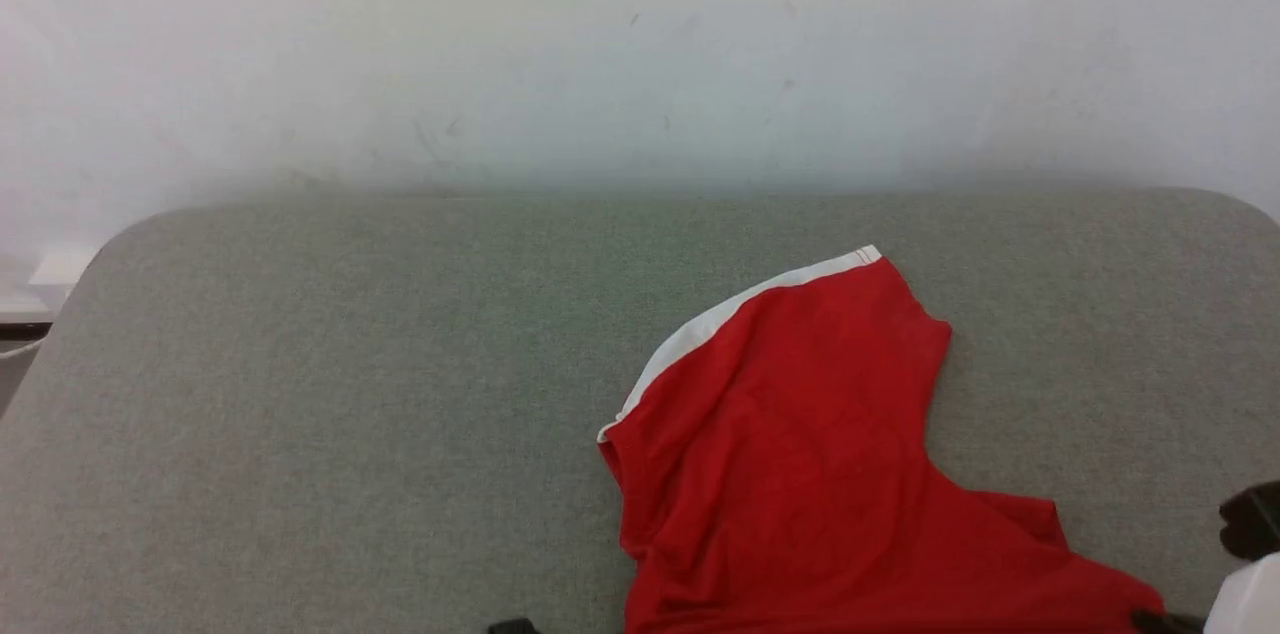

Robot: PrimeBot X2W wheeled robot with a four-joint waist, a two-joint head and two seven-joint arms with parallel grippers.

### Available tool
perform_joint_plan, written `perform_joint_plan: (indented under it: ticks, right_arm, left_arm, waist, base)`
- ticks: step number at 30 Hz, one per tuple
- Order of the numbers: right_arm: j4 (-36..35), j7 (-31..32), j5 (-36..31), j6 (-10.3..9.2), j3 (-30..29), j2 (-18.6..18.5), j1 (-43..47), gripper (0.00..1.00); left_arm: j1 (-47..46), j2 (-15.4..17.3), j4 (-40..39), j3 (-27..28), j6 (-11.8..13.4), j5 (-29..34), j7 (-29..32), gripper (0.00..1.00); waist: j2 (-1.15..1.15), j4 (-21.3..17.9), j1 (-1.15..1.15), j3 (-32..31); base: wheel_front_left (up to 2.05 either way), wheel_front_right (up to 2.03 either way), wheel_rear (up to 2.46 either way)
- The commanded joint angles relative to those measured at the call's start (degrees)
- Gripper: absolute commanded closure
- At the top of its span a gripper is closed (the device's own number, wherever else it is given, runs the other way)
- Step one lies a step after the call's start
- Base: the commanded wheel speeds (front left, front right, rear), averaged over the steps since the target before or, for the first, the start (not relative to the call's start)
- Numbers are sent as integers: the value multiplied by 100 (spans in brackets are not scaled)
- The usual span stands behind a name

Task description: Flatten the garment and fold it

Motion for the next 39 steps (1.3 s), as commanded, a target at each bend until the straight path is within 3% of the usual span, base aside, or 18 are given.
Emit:
perform_joint_plan:
  ticks: [1, 9, 15, 24, 31, 39]
  right_arm:
    - [-79, 23, -61, -13, -92, 72, 1, 100]
    - [-599, 144, -169, -13, -738, 593, -674, 100]
    - [-454, 435, -341, -13, -948, 879, -1735, 100]
    - [697, 814, -854, -13, -746, 1224, -3707, 100]
    - [1801, 726, -1410, -13, -459, 1201, -4941, 100]
    - [2794, 361, -1856, -13, -139, 1091, -5699, 100]
  left_arm:
    - [-136, 3, -59, 40, 43, 1, -51, 100]
    - [-755, -97, -482, 186, 120, 127, -208, 100]
    - [-1417, -186, -589, 270, 83, 207, -174, 100]
    - [-2515, -541, -16, 230, -17, 372, -270, 100]
    - [-3156, -866, 582, 238, -27, 406, -517, 100]
    - [-3557, -1140, 1110, 298, 37, 354, -885, 100]
  waist:
    - [0, 48, 0, 52]
    - [0, 275, 0, 504]
    - [0, 507, 0, 1153]
    - [0, 849, 0, 2084]
    - [0, 1130, 0, 2571]
    - [0, 1360, 0, 2838]
  base:
    - [0, 0, 0]
    - [0, 0, 0]
    - [0, 0, 0]
    - [0, 0, 0]
    - [0, 0, 0]
    - [0, 0, 0]
